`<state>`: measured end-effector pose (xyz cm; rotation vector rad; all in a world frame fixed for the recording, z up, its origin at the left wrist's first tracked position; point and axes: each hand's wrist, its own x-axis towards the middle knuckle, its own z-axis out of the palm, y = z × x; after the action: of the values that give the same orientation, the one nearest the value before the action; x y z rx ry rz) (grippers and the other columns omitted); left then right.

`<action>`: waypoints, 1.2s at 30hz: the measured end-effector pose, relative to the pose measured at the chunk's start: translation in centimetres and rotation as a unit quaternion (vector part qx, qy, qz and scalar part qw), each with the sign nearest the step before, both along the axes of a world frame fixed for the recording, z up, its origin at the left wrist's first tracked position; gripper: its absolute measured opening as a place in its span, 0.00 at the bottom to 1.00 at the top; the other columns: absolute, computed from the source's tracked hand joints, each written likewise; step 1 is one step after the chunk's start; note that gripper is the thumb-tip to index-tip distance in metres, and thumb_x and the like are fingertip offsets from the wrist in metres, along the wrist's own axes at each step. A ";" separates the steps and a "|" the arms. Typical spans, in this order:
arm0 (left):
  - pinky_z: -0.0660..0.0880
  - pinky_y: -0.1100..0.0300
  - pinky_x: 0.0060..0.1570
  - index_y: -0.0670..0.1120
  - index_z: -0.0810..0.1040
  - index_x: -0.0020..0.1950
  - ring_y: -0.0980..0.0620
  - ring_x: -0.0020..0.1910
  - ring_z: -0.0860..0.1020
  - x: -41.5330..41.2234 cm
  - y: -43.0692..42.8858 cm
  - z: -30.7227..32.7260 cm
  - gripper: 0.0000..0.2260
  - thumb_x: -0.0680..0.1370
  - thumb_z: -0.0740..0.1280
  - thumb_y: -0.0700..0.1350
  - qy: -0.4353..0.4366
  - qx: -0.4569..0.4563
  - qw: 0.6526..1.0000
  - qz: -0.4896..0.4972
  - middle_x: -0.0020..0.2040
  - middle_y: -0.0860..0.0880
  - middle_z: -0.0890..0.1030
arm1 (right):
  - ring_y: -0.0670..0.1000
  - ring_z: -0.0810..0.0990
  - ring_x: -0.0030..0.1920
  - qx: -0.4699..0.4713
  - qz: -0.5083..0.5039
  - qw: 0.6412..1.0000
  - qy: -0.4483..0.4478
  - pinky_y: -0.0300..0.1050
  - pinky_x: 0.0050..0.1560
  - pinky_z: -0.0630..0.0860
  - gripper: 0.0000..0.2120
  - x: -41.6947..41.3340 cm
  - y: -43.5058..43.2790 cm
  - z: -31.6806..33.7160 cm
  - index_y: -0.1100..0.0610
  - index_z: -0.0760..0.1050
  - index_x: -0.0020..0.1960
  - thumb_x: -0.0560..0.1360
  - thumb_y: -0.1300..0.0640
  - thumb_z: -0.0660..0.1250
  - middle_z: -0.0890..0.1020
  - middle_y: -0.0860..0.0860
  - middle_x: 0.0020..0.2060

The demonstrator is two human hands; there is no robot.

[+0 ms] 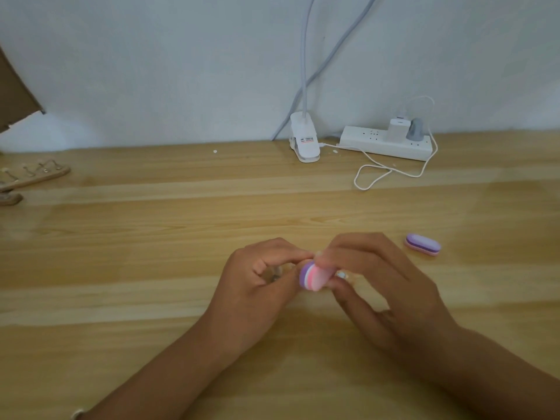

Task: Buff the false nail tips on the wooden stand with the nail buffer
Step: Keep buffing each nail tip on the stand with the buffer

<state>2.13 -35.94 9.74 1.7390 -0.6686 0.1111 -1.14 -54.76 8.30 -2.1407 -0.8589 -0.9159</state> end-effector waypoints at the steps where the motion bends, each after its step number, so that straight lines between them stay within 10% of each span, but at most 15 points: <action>1: 0.74 0.57 0.40 0.45 0.85 0.46 0.50 0.38 0.79 0.0 0.0 0.0 0.05 0.73 0.72 0.45 -0.003 0.003 1.000 0.002 0.39 0.49 0.83 | 0.47 0.78 0.57 -0.009 0.007 1.000 0.000 0.36 0.62 0.70 0.10 0.0 0.0 -0.1 0.60 0.79 0.59 0.79 0.65 0.65 0.79 0.52 0.54; 36: 0.71 0.61 0.55 0.49 0.85 0.40 0.57 0.40 0.81 0.8 0.5 -0.4 0.12 0.75 0.66 0.53 -0.067 0.043 0.996 0.038 0.36 0.58 0.84 | 0.47 0.80 0.50 -0.003 -0.075 0.996 0.051 0.31 0.56 0.70 0.11 1.1 -1.8 0.9 0.60 0.82 0.54 0.74 0.71 0.72 0.81 0.53 0.49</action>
<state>2.88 -35.42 9.33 1.8532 -0.7138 0.2572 -0.02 -56.61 9.22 -2.2593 -0.6586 -0.8692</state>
